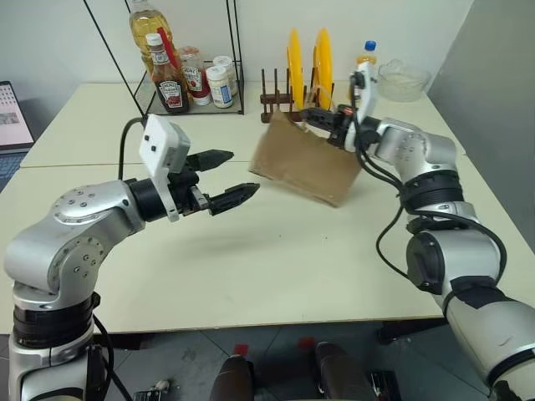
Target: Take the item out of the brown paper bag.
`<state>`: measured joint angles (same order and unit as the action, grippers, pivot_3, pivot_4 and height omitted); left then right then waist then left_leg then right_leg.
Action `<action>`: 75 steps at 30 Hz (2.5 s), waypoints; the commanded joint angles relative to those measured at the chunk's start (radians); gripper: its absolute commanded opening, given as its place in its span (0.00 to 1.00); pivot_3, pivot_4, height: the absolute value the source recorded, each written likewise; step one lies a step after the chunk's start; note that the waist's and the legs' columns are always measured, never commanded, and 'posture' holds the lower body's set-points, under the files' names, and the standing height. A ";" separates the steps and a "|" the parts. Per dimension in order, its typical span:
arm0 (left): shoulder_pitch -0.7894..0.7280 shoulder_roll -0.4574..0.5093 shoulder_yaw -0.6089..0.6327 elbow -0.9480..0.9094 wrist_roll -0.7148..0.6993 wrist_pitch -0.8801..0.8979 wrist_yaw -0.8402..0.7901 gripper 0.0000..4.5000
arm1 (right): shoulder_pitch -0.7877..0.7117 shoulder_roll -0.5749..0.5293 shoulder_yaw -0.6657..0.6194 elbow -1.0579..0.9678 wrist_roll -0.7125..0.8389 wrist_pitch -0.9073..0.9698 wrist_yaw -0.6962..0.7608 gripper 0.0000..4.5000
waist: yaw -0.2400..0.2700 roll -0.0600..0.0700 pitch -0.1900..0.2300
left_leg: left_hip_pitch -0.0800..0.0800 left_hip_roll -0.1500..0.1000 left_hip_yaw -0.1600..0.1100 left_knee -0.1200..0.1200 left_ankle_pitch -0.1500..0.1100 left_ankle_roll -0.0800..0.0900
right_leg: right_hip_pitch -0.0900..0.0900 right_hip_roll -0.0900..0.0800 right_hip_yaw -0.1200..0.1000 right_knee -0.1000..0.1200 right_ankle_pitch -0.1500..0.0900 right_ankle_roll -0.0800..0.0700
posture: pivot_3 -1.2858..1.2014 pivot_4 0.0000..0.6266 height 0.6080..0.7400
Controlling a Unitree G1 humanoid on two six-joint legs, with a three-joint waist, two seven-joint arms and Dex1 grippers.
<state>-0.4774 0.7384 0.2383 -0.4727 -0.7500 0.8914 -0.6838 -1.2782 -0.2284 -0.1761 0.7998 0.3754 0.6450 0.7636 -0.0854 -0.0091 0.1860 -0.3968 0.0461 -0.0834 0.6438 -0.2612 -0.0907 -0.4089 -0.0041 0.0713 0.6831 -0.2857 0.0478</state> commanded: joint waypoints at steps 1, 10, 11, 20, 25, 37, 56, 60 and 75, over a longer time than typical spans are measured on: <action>0.036 0.014 0.085 -0.072 -0.045 0.022 0.054 1.00 | -0.083 0.059 0.005 0.024 0.009 -0.093 0.022 0.01 | 0.000 0.000 0.000 | 0.000 0.000 0.000 0.000 0.000 0.000 | 0.000 0.000 0.000 0.000 0.000 0.000 | 0.52 0.24 1.00; 0.180 0.033 0.232 -0.195 -0.131 0.072 0.170 1.00 | -0.184 0.222 0.060 0.235 -0.051 -0.279 0.108 0.01 | 0.001 -0.001 0.001 | 0.000 0.000 0.000 0.000 0.000 0.000 | 0.000 0.000 0.000 0.000 0.000 0.000 | 0.52 0.24 1.00; 0.195 0.034 0.245 -0.207 -0.141 0.074 0.180 1.00 | -0.186 0.236 0.069 0.249 -0.059 -0.292 0.119 0.01 | 0.001 -0.001 0.001 | 0.000 0.000 -0.001 0.000 0.000 0.000 | 0.000 0.000 -0.001 0.000 0.000 0.000 | 0.52 0.24 1.00; 0.322 0.035 0.301 -0.272 -0.170 0.059 0.254 1.00 | -0.186 0.305 0.101 0.340 -0.118 -0.385 0.156 0.01 | 0.002 -0.002 0.001 | 0.000 0.000 -0.001 0.000 0.000 0.000 | 0.000 0.000 -0.001 0.000 0.000 0.000 | 0.52 0.24 1.00; 0.341 0.046 0.289 -0.265 -0.157 0.038 0.256 1.00 | -0.190 0.331 0.097 0.388 -0.158 -0.441 0.079 0.01 | 0.002 -0.002 0.001 | 0.000 0.000 -0.001 0.000 0.000 0.000 | 0.000 0.000 -0.001 0.000 0.000 0.000 | 0.52 0.24 1.00; 0.329 0.063 0.259 -0.236 -0.151 0.003 0.244 1.00 | -0.216 0.342 0.073 0.438 -0.205 -0.529 -0.099 0.01 | 0.003 -0.003 0.001 | 0.000 0.000 -0.001 0.000 0.000 0.000 | 0.000 0.000 -0.001 0.000 0.000 0.000 | 0.52 0.24 1.00; 0.346 0.033 0.248 -0.198 -0.065 -0.071 0.296 1.00 | -0.179 0.377 0.085 0.440 -0.264 -0.559 -0.097 0.55 | 0.002 -0.003 0.001 | 0.000 0.000 -0.001 0.000 0.000 0.000 | 0.000 0.000 -0.001 0.000 0.000 0.000 | 0.52 0.24 1.00; 0.347 0.053 0.248 -0.187 -0.066 -0.072 0.271 1.00 | -0.169 0.349 0.093 0.416 -0.274 -0.542 -0.041 0.87 | 0.003 -0.003 0.001 | 0.000 0.000 -0.001 0.000 0.000 0.000 | 0.000 0.000 -0.001 0.000 0.000 0.000 | 0.52 0.24 1.00; 0.254 0.146 0.192 -0.021 -0.010 -0.128 0.107 1.00 | -0.006 0.176 0.244 0.063 -0.308 -0.396 0.159 0.99 | 0.002 -0.003 0.001 | 0.000 0.000 -0.001 0.000 0.000 0.000 | 0.000 0.000 -0.001 0.000 0.000 0.000 | 0.52 0.24 1.00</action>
<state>-0.2046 0.8678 0.4339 -0.4962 -0.7763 0.7943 -0.5600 -1.2865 -0.0387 0.0635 0.9317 0.0586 0.2315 0.9129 -0.0833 -0.0122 0.1871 -0.3967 0.0463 -0.0843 0.6434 -0.2612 -0.0908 -0.4093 -0.0041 0.0703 0.6834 -0.2855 0.0475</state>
